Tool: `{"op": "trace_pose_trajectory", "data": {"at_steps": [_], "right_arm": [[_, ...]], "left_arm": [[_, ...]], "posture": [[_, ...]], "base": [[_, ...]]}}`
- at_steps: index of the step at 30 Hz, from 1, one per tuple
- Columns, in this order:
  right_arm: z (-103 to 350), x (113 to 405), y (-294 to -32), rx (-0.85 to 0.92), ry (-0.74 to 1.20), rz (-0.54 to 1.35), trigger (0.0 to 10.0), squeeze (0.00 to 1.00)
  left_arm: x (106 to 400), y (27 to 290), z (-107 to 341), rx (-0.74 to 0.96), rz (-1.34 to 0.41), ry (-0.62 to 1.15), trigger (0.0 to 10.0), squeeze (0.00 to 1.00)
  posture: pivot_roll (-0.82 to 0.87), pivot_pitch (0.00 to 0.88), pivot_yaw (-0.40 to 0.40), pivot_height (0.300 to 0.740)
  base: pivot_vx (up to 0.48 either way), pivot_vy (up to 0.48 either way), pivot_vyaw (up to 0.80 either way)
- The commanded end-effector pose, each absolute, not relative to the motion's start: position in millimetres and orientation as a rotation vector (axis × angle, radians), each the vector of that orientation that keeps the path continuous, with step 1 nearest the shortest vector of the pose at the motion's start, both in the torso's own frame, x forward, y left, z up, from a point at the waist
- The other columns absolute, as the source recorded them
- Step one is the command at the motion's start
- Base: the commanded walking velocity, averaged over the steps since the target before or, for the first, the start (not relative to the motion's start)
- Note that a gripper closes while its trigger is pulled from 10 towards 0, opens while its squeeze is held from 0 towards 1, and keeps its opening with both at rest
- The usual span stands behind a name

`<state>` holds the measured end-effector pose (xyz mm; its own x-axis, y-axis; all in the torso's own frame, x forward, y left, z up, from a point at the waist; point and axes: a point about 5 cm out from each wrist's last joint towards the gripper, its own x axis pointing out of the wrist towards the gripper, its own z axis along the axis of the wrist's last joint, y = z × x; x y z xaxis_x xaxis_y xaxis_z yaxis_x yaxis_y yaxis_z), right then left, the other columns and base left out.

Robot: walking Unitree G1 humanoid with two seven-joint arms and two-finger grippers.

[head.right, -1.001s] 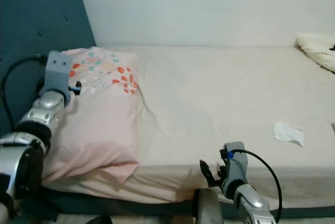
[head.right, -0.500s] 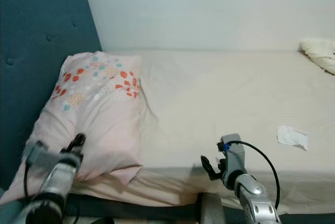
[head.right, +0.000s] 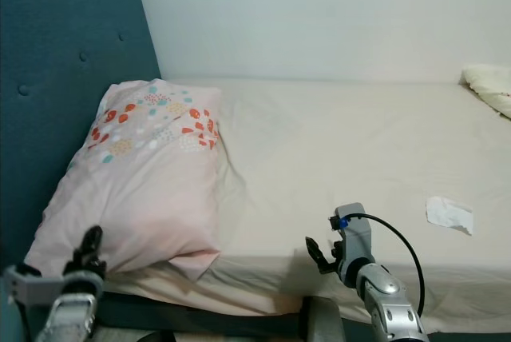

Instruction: Clean up the room

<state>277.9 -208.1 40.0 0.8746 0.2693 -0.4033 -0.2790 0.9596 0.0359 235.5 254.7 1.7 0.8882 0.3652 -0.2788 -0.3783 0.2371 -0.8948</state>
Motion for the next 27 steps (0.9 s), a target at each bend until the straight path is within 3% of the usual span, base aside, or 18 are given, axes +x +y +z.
{"op": "trace_pose_trajectory", "data": {"at_steps": [1, 7, 17, 27], "right_arm": [[40, 280, -206, -0.027, 0.410, 0.292, 10.0, 0.00], [39, 281, -205, -0.027, 0.408, 0.296, 10.0, 0.00], [40, 283, -205, -0.028, 0.401, 0.300, 10.0, 0.00], [41, 283, -209, -0.027, 0.390, 0.284, 10.0, 0.00]], "left_arm": [[235, 240, -1, -1.232, 0.455, 0.058, 10.0, 0.00], [228, 234, -6, -1.255, 0.459, 0.085, 10.0, 0.00], [253, 221, 5, -1.305, 0.429, 0.053, 10.0, 0.00], [277, 206, 0, -1.270, 0.459, 0.169, 10.0, 0.00]], "posture": [[0.01, 0.000, -0.007, 0.346], [0.01, 0.000, -0.012, 0.346], [0.00, 0.000, -0.017, 0.346], [-0.02, 0.000, -0.011, 0.346]], "base": [[0.000, 0.000, 0.00], [0.000, 0.000, 0.00], [0.000, 0.000, 0.00], [0.000, 0.000, 0.00]]}}
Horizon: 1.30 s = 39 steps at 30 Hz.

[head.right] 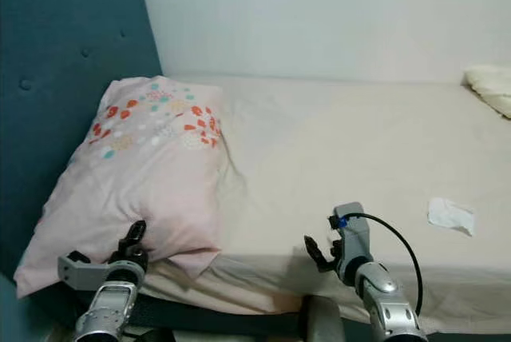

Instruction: Clean up the room

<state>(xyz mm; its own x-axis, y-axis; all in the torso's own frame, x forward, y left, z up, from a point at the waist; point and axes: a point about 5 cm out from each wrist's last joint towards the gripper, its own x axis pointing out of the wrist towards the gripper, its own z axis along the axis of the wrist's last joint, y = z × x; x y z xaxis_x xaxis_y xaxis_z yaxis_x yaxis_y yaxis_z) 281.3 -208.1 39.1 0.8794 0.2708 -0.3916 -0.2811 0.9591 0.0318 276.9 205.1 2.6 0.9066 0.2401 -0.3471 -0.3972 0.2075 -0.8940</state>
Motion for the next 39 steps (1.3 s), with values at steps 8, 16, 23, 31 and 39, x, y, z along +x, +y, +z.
{"op": "trace_pose_trajectory", "data": {"at_steps": [8, 16, 23, 31, 39], "right_arm": [[41, 282, -208, -0.023, 0.389, 0.279, 10.0, 0.00], [41, 281, -210, -0.023, 0.385, 0.270, 10.0, 0.00], [43, 281, -212, -0.021, 0.379, 0.257, 10.0, 0.00], [44, 282, -214, -0.022, 0.374, 0.251, 10.0, 0.00], [46, 282, -218, -0.021, 0.369, 0.241, 10.0, 0.00]], "left_arm": [[291, 213, 8, -1.260, 0.481, 0.145, 10.0, 0.00], [320, 226, 38, -1.278, 0.462, 0.045, 0.0, 0.00], [341, 234, 66, -1.268, 0.424, -0.016, 0.0, 0.00], [375, 237, 125, -1.235, 0.282, -0.141, 0.0, 0.00], [400, 230, 184, -1.166, 0.126, -0.228, 0.0, 0.00]], "posture": [[-0.03, 0.000, -0.011, 0.346], [-0.04, 0.000, -0.009, 0.346], [-0.05, 0.000, -0.008, 0.346], [-0.05, 0.000, -0.014, 0.346], [-0.05, 0.000, -0.015, 0.346]], "base": [[0.000, 0.000, 0.00], [0.000, 0.000, 0.00], [0.000, 0.000, 0.00], [0.000, 0.000, 0.00], [0.000, 0.000, 0.00]]}}
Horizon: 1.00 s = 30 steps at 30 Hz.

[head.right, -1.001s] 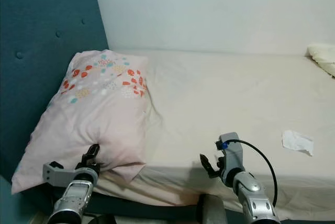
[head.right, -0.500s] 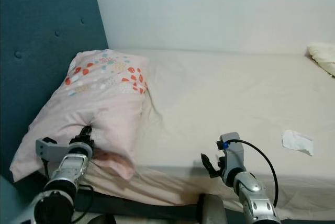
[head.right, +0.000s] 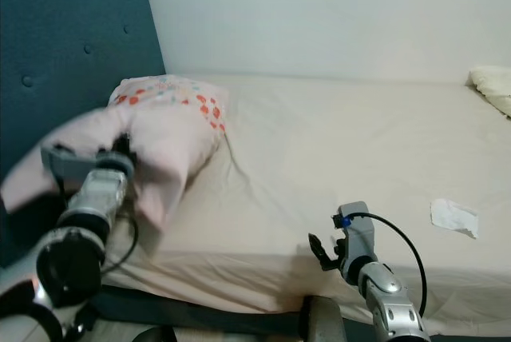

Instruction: Clean up the room

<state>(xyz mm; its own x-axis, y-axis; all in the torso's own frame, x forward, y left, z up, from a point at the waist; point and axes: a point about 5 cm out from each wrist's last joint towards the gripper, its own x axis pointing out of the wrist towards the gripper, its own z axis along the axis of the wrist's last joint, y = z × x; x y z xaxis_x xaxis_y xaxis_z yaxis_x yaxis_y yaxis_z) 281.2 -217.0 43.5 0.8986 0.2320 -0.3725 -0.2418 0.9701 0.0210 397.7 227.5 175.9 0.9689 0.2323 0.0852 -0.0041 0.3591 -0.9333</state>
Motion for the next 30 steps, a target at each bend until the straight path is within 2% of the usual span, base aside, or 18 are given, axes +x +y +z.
{"op": "trace_pose_trajectory", "data": {"at_steps": [1, 6, 9, 12, 13, 15, 30], "right_arm": [[46, 281, -218, -0.021, 0.369, 0.240, 10.0, 0.00], [45, 279, -218, -0.022, 0.373, 0.239, 10.0, 0.00], [44, 277, -217, -0.015, 0.377, 0.237, 10.0, 0.00], [43, 276, -217, -0.016, 0.379, 0.238, 10.0, 0.00], [43, 275, -218, -0.019, 0.381, 0.241, 10.0, 0.00], [44, 275, -220, -0.019, 0.381, 0.241, 10.0, 0.00], [43, 269, -220, -0.018, 0.386, 0.236, 10.0, 0.00]], "left_arm": [[401, 229, 186, -1.156, 0.117, -0.230, 0.0, 0.00], [399, 228, 179, -1.095, 0.122, -0.187, 0.0, 0.00], [381, 238, 135, -1.008, 0.229, -0.055, 0.0, 0.00], [370, 243, 113, -0.946, 0.281, 0.018, 0.0, 0.00], [363, 249, 102, -0.876, 0.319, 0.070, 0.0, 0.00], [361, 253, 100, -0.827, 0.329, 0.091, 0.0, 0.00], [397, 249, 184, -0.612, 0.195, -0.064, 0.0, 0.00]], "posture": [[-0.05, 0.000, -0.015, 0.346], [-0.06, 0.000, -0.012, 0.346], [-0.06, 0.000, -0.014, 0.346], [-0.06, 0.000, -0.014, 0.346], [-0.07, 0.000, -0.025, 0.346], [-0.07, 0.000, -0.025, 0.346], [-0.08, 0.000, -0.024, 0.346]], "base": [[0.000, 0.000, 0.00], [0.000, 0.000, 0.00], [0.000, 0.000, 0.00], [0.000, 0.000, 0.00], [0.000, 0.000, 0.00], [0.000, 0.000, 0.00], [0.000, 0.000, 0.00]]}}
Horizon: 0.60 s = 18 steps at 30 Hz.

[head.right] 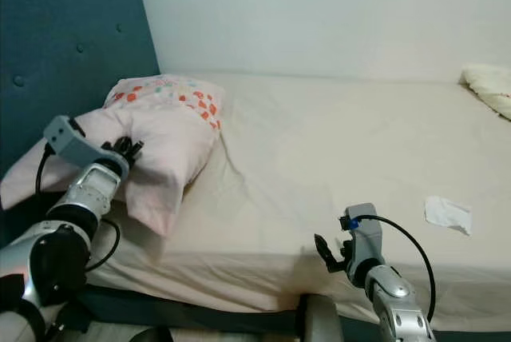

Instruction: Clean up the room

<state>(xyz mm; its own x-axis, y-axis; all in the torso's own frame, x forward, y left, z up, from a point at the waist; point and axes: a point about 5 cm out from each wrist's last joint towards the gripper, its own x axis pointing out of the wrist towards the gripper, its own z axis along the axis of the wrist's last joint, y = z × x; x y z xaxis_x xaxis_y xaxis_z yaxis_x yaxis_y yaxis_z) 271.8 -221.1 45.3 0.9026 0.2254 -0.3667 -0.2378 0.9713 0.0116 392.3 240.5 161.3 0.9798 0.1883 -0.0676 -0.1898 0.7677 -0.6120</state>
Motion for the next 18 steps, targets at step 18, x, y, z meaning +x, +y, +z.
{"op": "trace_pose_trajectory", "data": {"at_steps": [18], "right_arm": [[40, 269, -215, -0.022, 0.408, 0.268, 10.0, 0.00]], "left_arm": [[377, 300, 184, -0.237, 0.333, -0.044, 0.0, 0.00]], "posture": [[-0.05, 0.000, -0.046, 0.346]], "base": [[0.000, 0.000, 0.00]]}}
